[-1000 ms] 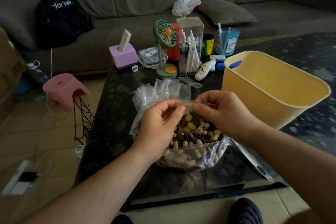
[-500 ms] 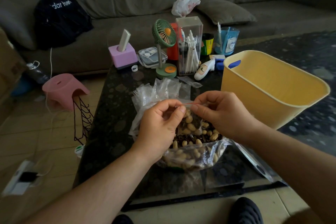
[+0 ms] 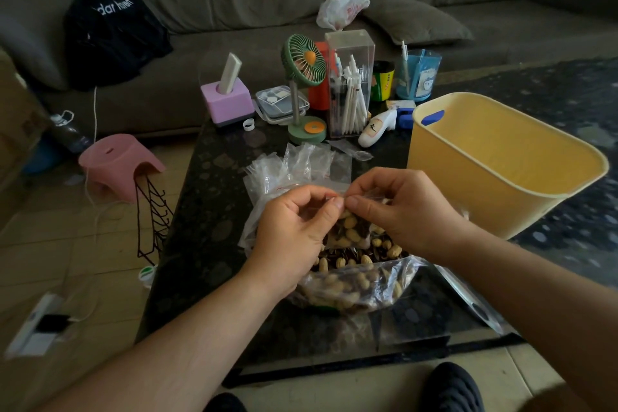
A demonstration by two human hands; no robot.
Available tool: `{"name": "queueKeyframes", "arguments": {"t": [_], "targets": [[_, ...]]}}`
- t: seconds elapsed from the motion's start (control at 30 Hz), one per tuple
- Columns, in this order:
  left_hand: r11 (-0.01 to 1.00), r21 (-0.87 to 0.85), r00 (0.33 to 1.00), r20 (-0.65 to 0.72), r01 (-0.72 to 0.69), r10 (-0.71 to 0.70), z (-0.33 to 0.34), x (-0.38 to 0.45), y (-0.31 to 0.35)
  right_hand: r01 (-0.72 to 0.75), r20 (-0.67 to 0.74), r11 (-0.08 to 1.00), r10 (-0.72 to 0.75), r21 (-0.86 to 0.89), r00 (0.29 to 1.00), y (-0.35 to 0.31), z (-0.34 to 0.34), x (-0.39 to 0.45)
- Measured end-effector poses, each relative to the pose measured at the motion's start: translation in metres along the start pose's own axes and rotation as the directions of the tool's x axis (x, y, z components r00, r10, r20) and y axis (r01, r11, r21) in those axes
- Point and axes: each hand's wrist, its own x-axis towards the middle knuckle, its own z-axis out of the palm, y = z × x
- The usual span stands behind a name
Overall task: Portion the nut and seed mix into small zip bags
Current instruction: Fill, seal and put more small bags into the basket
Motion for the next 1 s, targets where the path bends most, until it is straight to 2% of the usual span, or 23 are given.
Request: {"name": "queueKeyframes", "arguments": {"t": [0.17,0.37,0.57,0.8,1.0], "targets": [[1.0,0.006,1.0,0.002,-0.004,0.004,0.001,-0.001,0.001,0.007,0.014,0.999,-0.006,-0.054,1.0,-0.002,-0.003,0.0],[0.998,0.056,0.999,-0.038,0.0,0.003,-0.001,0.002,-0.001,-0.032,-0.045,0.989,0.026,-0.142,0.999,-0.003,-0.018,0.004],[0.996,0.088,0.999,-0.035,-0.009,0.012,-0.002,0.002,-0.002,-0.026,0.008,0.987,0.027,-0.157,1.0,-0.006,-0.016,0.002],[0.995,0.098,0.999,-0.04,0.015,-0.011,-0.002,0.002,-0.003,0.018,-0.01,0.981,-0.02,-0.195,1.0,-0.004,-0.013,0.001],[0.974,0.219,0.997,-0.067,0.052,-0.038,0.001,0.002,-0.005,0.011,-0.001,0.973,-0.012,-0.232,1.0,-0.002,-0.004,0.002]]}}
